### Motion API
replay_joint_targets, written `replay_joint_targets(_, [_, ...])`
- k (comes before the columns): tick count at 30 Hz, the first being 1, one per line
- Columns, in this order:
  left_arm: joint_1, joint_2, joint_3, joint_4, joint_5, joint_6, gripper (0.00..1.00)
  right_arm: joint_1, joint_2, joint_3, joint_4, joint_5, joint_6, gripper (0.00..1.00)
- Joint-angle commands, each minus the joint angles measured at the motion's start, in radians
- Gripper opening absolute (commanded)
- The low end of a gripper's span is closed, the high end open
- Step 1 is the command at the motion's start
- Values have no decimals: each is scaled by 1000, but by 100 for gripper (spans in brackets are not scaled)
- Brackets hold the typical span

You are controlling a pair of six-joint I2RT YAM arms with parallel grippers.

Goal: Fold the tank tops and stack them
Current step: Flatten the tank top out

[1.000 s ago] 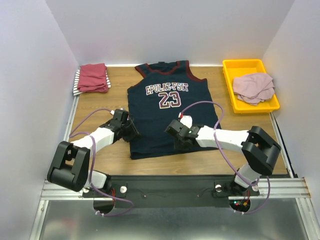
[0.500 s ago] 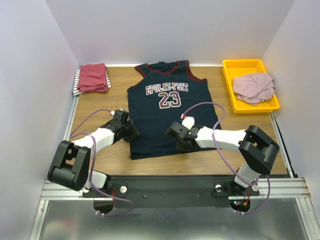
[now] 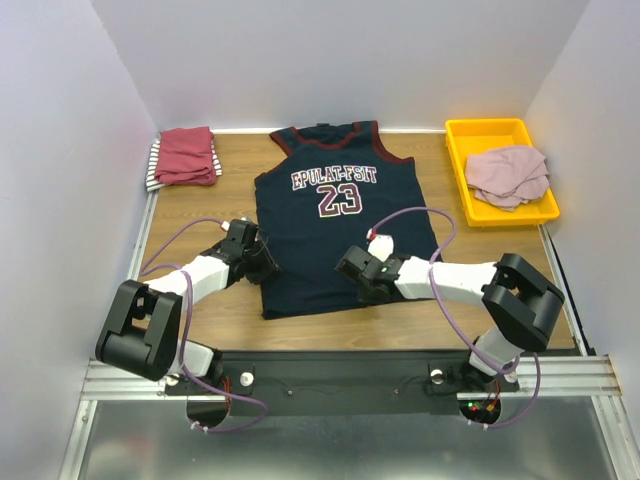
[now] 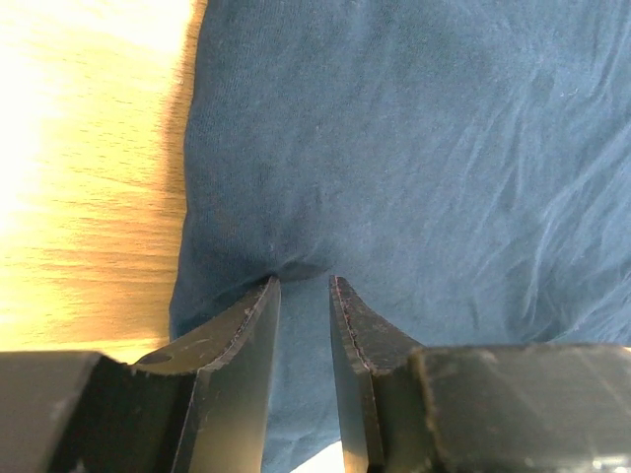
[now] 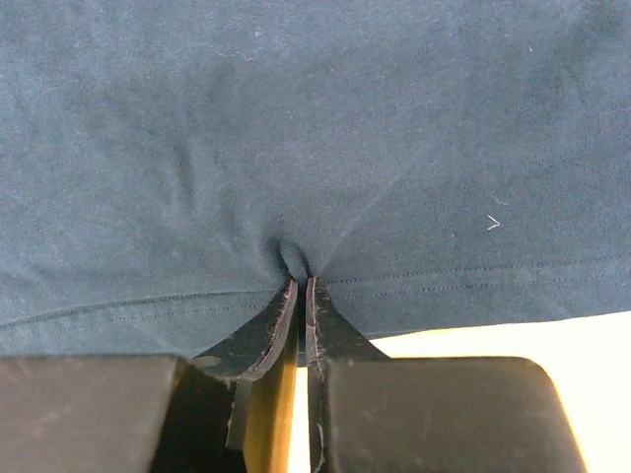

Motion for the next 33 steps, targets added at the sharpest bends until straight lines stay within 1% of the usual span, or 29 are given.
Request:
replay_joint_targets(1, [6,11,-22,-3,-22,1,38,7,-31,-24,-18,14,16,11])
replay_joint_targets(2, [8,11,-24,-3,-22,1,38,8,-37,-27,-20,9,15,11])
replay_joint_targets(3, [11,13,-24,-3,-20,1,38,7,-49,-30,-23,3,10,19])
replay_joint_targets(5, [14,13,-24,-6,-20,3,38,8,-61,-43,-41,-3,6,29])
replay_joint_targets(7, [17,13,-24,-9,-17,7,38,8,-83,-58,-61,7,10,35])
replay_joint_targets(8, [17,8,-25,-12,-17,7,38,8,-107,-81,-75,12,16,36])
replay_joint_targets(12, [18,2,-28,-21,-6,15,38,7,-166,-145,-101,23,35,38])
replay_joint_targets(14, [18,-10,-14,-29,10,29,38,8,-195,-156,-110,12,38,39])
replay_joint_targets(16, [18,-32,1,-32,56,41,38,8,-222,-152,-109,0,33,41])
replay_joint_targets(18, [18,-82,38,-56,83,52,38,7,-255,-129,-109,-5,-3,41])
replay_joint_targets(21, [20,-162,111,-110,58,66,39,14,-269,-34,-109,-19,-51,41])
replay_joint_targets(22, [23,-176,160,-128,38,72,40,24,-261,-5,-107,-19,-62,41])
replay_joint_targets(23, [29,-187,186,-160,21,79,41,34,-249,67,-107,-17,-82,41])
replay_joint_targets(24, [40,-196,212,-173,-15,91,42,50,-233,103,-107,-11,-88,41])
replay_joint_targets(25, [75,-194,261,-181,-25,95,43,82,-186,138,-104,-6,-94,41])
replay_joint_targets(26, [105,-188,283,-185,-23,92,43,99,-158,219,-86,-6,-115,41])
replay_joint_targets(27, [136,-167,304,-175,-14,87,43,113,-120,259,-75,-6,-128,40])
replay_joint_targets(28, [194,-152,343,-159,1,76,43,140,-45,313,-66,-9,-140,37])
replay_joint_targets(29, [221,-135,363,-132,-2,70,43,152,2,410,-61,-11,-164,32])
replay_joint_targets(30, [239,-95,383,-112,4,66,42,168,41,469,-54,-15,-183,31])
replay_joint_targets(31, [273,-67,427,-59,9,75,42,192,117,517,-37,-14,-213,30])
replay_joint_targets(32, [281,-37,458,-52,14,91,42,205,153,558,-28,-17,-227,30])
replay_joint_targets(33, [294,46,499,-55,27,108,42,212,188,644,-19,-44,-241,30])
